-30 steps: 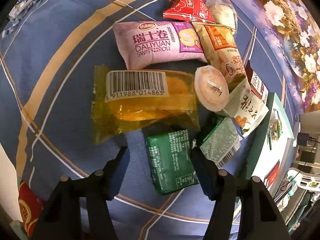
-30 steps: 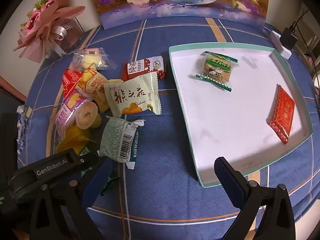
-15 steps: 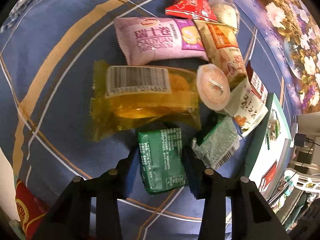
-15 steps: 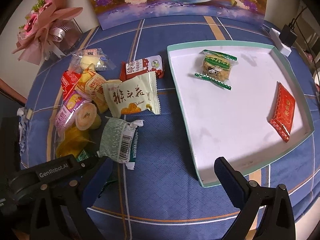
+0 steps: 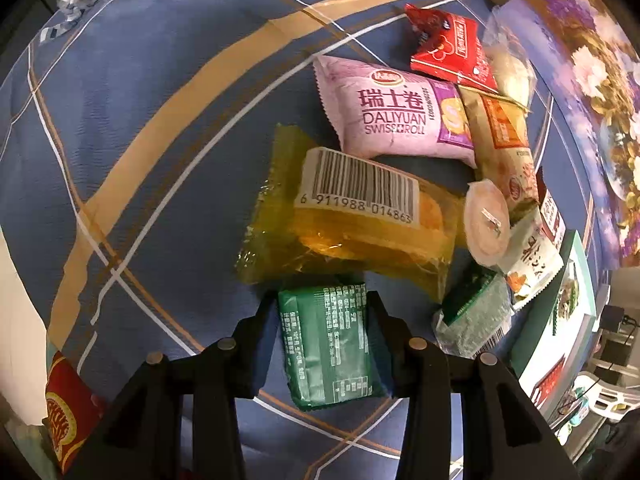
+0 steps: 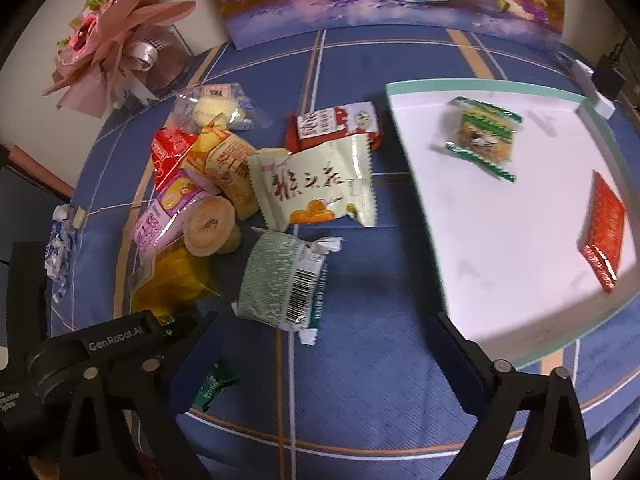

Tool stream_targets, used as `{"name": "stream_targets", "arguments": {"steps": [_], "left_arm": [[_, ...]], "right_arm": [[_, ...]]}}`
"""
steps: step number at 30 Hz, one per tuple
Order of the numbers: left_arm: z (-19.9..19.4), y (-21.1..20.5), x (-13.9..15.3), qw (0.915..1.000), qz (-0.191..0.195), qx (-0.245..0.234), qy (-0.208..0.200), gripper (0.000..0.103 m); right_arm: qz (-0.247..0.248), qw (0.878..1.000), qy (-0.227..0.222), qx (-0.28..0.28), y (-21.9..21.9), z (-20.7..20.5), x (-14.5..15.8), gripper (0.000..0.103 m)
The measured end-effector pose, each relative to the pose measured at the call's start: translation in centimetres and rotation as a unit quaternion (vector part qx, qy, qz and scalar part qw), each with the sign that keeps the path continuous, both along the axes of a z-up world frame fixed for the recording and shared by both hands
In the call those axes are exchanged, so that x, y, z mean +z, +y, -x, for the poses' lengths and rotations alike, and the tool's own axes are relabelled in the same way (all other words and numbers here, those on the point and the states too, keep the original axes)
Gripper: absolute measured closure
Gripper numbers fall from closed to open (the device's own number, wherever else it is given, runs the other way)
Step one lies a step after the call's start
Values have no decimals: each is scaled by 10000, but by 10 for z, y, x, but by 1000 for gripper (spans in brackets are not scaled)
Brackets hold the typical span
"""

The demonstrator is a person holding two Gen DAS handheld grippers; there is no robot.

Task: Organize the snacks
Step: 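Grasp the dark green pack with the left tool while the right tool grasps the pale green pack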

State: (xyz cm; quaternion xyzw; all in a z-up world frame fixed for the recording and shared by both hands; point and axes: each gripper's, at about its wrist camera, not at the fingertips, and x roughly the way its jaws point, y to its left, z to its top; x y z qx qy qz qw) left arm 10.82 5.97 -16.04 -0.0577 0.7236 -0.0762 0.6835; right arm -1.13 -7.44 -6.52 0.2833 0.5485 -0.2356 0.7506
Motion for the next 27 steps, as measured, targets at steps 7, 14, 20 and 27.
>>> {"name": "stream_targets", "arguments": {"steps": [7,14,20,27], "left_arm": [[-6,9,-4,10000,-24,53,12,58],[-17,21,1,9997,31,231,49,58],[-19,30,2,9993,85,345,85,60],[-19,31,1,9992,112,370,114,61]], "right_arm": [[47,9999,54,119,4,-18,-12,17],[110,9997,115,162,3,-32,-20,21],[130,9995,209,213,6,-46,-30,26],[218,9985,391,318,12,-60,-46,26]]}}
